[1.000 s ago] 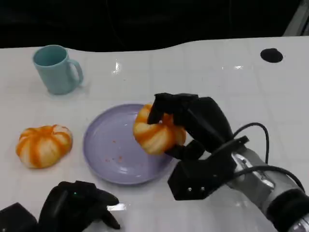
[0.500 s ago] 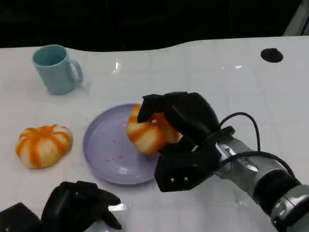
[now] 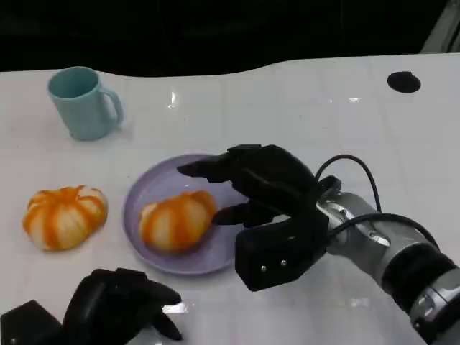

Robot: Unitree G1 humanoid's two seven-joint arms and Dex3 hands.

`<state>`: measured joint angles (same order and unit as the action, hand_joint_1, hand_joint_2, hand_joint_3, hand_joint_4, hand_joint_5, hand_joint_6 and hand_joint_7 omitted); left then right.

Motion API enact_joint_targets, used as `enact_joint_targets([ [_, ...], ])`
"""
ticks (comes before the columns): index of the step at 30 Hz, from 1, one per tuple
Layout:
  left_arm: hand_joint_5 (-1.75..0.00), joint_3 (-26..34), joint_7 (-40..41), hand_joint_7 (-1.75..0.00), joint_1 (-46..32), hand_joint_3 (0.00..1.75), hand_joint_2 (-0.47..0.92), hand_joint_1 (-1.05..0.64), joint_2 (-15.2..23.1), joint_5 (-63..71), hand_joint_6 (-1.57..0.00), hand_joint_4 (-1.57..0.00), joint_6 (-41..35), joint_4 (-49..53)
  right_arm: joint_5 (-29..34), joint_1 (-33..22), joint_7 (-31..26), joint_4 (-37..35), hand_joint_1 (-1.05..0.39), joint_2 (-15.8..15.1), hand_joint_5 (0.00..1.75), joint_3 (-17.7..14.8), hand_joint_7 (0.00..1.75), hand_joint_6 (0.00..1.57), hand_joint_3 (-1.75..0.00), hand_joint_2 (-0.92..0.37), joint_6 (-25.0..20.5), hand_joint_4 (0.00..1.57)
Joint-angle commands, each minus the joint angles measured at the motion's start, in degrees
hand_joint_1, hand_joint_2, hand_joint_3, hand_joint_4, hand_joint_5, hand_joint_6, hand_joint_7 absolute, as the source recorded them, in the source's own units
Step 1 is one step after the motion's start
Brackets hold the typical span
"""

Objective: Grasp the bread from the table and place it into the plate.

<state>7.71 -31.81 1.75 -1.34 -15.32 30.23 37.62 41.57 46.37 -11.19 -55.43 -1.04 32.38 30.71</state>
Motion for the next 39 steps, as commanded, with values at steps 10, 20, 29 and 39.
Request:
enact_joint_targets([
  [10,-0.57,0.4,0.6,-0.21,0.2,0.0,0.84,-1.05,0.4,-0.2,-1.57,-1.54,0.0,0.6,-1.7,-4.9,0.5,10.2,-0.54,-5.0,0.21,-1.5,0.04,0.42,-0.19,-0.92,0.1,0.34],
  [20,-0.56,0.5,0.5,-0.2,0.1,0.0,0.84,-1.05,0.7,-0.1,-1.57,-1.54,0.2,0.6,-20.8,-16.0,10.5,20.0,-0.47,-4.7,0.49,-9.7,0.07,0.55,-0.21,-0.92,5.2,0.41],
  [29,-0.55,0.4,0.4,-0.2,0.1,0.01,0.86,-1.04,0.8,0.0,-1.57,-1.54,0.1,0.4,-28.5,-24.8,15.5,26.5,-0.35,-5.6,0.87,-14.1,0.13,0.7,-0.17,-0.92,9.1,0.43],
  [39,-0.54,0.4,0.1,-0.2,-0.3,0.0,0.86,-1.05,0.9,-0.3,-1.57,-1.55,0.0,-0.1,-49.5,-36.4,27.7,33.6,-0.22,-2.3,1.27,-18.8,0.86,0.63,-1.06,-0.49,7.5,0.55],
])
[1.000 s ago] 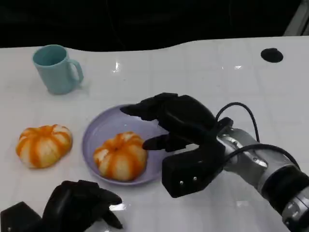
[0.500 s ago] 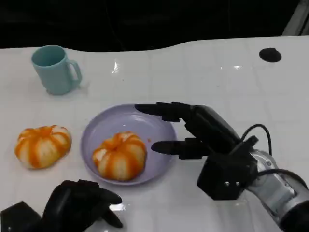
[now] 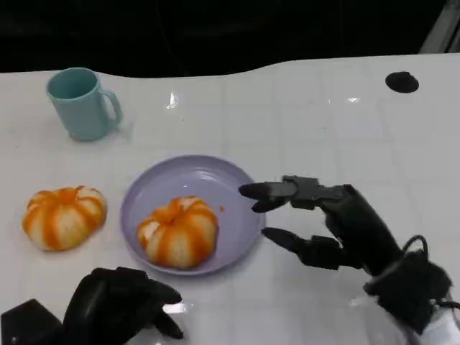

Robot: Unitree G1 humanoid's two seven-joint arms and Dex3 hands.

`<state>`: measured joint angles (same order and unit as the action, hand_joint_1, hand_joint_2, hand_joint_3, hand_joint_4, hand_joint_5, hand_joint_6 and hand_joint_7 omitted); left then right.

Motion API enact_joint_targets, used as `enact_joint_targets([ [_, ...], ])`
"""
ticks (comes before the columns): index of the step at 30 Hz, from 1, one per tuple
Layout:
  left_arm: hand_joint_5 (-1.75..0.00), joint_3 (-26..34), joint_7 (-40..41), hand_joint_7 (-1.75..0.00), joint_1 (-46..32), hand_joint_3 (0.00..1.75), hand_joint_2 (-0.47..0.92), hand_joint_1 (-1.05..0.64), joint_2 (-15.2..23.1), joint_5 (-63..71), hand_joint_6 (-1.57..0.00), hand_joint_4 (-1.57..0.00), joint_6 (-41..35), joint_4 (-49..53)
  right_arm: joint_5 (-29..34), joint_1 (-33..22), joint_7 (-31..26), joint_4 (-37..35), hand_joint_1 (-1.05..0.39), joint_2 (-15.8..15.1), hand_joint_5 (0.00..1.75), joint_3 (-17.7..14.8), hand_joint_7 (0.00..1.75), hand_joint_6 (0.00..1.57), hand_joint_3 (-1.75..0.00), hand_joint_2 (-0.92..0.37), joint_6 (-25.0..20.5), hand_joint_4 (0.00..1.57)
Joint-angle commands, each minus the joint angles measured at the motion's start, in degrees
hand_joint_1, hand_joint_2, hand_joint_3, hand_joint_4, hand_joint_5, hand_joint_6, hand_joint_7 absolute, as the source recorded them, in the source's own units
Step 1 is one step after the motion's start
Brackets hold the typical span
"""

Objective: Grasp the bread from the table and place it into the plate.

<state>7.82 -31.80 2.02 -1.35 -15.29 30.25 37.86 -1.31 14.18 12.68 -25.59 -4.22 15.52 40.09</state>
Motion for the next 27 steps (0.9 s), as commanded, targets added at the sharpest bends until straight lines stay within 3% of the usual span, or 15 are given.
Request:
enact_joint_targets([
  [1,-0.54,0.3,0.0,-0.2,-0.6,0.0,0.85,-1.05,0.9,-0.5,-1.57,-1.55,-0.4,-0.5,-7.6,-5.3,4.6,4.9,-0.22,0.9,1.3,-2.3,0.93,0.62,-1.11,-0.47,-2.7,0.57],
  [7,-0.54,0.2,-0.3,-0.2,-0.9,0.0,0.85,-1.05,0.8,-0.8,-1.57,-1.55,-0.8,-1.1,-10.0,-11.0,6.9,10.0,-0.24,0.7,1.57,-4.7,1.34,0.63,-1.22,-0.47,-4.5,0.63],
  [12,-0.53,0.1,-0.1,-0.2,-1.1,0.01,0.86,-1.05,0.8,-0.6,-1.57,-1.55,-0.6,-1.5,-11.5,-15.2,8.8,13.4,-0.22,0.1,1.74,-6.4,1.54,0.73,-1.29,-0.48,-5.5,0.82],
  [20,-0.53,0.2,-0.9,-0.19,-1.3,0.0,0.85,-1.05,0.9,-1.3,-1.57,-1.55,-1.0,-1.9,-11.9,-21.1,10.3,17.3,-0.22,-0.7,1.75,-8.7,1.67,0.69,-1.33,-0.44,-6.9,0.84],
  [27,-0.53,0.0,-0.7,-0.18,-1.6,0.0,0.86,-1.05,1.2,-1.0,-1.57,-1.55,-0.9,-2.3,-12.4,-23.5,10.3,17.4,-0.22,1.0,1.75,-9.5,1.67,0.67,-1.27,-0.46,-5.9,0.84],
])
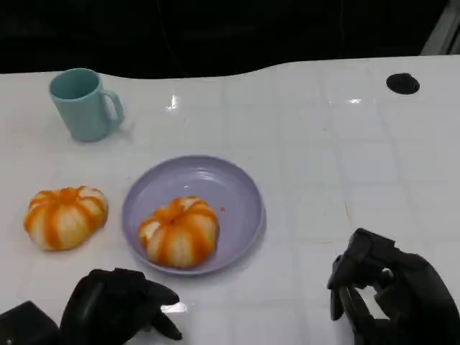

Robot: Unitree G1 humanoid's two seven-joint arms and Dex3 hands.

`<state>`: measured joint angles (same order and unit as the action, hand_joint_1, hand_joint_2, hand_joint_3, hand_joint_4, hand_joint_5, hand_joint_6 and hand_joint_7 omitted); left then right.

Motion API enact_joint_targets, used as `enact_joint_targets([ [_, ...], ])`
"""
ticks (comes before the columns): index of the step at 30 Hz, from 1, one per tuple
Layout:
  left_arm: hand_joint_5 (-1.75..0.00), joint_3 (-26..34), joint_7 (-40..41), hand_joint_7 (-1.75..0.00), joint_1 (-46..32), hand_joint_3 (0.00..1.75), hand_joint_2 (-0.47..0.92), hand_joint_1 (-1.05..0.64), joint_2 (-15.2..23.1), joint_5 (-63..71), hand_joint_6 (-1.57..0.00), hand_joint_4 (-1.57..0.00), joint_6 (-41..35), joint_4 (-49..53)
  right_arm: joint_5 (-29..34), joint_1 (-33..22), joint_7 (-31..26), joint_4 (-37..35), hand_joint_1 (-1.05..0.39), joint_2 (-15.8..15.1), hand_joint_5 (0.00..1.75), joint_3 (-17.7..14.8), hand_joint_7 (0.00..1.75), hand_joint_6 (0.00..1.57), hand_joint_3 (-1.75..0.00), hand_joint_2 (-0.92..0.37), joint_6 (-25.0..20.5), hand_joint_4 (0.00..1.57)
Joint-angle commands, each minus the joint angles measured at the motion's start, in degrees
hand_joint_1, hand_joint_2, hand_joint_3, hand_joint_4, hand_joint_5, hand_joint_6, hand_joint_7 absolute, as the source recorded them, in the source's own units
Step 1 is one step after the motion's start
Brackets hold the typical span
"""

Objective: Grasp the bread from the table and place it into the plate.

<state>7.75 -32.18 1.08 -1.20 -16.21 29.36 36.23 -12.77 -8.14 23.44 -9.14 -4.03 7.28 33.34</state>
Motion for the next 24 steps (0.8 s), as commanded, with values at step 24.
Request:
enact_joint_targets([
  [24,-0.53,0.9,-2.1,-0.16,-0.1,0.0,0.86,-1.05,2.4,-1.5,-1.57,-1.55,0.4,1.4,1.4,0.9,-0.2,-5.2,-0.25,2.4,1.75,-3.0,1.61,0.69,-1.21,-0.46,7.0,0.8],
])
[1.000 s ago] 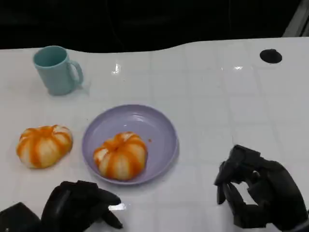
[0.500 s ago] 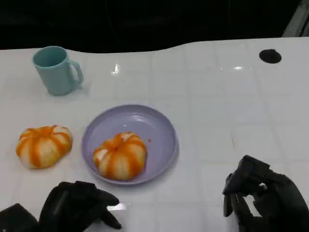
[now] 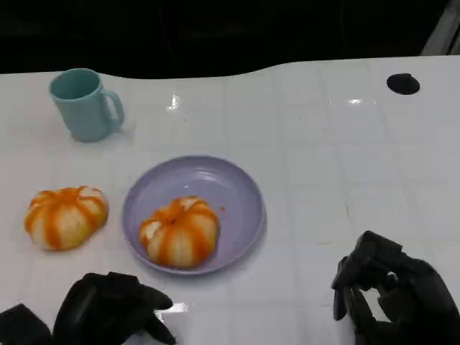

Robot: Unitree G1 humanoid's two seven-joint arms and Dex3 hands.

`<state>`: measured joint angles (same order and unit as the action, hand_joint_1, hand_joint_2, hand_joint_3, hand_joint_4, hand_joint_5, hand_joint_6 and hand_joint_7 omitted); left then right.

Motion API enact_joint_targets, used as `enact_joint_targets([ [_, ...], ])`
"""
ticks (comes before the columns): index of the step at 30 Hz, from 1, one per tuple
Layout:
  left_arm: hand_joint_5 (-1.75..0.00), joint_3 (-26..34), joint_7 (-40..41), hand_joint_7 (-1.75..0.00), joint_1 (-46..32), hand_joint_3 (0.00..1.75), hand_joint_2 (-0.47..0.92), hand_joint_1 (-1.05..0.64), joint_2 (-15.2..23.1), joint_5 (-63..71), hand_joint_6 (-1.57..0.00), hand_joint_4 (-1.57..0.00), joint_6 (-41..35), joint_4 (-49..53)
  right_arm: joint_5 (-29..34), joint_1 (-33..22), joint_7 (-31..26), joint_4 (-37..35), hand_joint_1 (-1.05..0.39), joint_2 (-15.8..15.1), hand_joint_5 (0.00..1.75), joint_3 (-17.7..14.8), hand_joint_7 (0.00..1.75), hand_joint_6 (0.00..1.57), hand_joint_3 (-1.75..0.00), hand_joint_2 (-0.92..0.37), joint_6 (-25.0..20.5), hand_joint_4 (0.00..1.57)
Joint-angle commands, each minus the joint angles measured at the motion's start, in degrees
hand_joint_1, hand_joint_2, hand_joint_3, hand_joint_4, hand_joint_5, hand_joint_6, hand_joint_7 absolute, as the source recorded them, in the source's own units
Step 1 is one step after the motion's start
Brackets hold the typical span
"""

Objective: Grasp the bread from the table and place it into the plate.

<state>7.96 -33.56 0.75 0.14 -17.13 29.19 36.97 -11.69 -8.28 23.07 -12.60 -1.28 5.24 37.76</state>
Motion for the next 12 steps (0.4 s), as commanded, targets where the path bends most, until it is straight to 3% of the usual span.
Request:
enact_joint_targets([
  [1,-0.53,0.8,-0.8,-0.16,0.3,0.0,0.86,-1.05,1.0,-0.6,-1.57,-1.55,0.7,0.8,0.3,1.2,0.2,-2.1,-0.26,-0.3,1.75,-1.0,1.59,0.7,-1.2,-0.45,2.9,0.8],
  [12,-0.53,0.9,-0.3,-0.17,0.4,0.0,0.85,-1.05,1.2,-0.4,-1.57,-1.55,-0.2,0.4,1.7,1.8,-0.9,-3.0,-0.27,-0.3,1.75,-1.0,1.55,0.72,-1.17,-0.46,3.9,0.8],
])
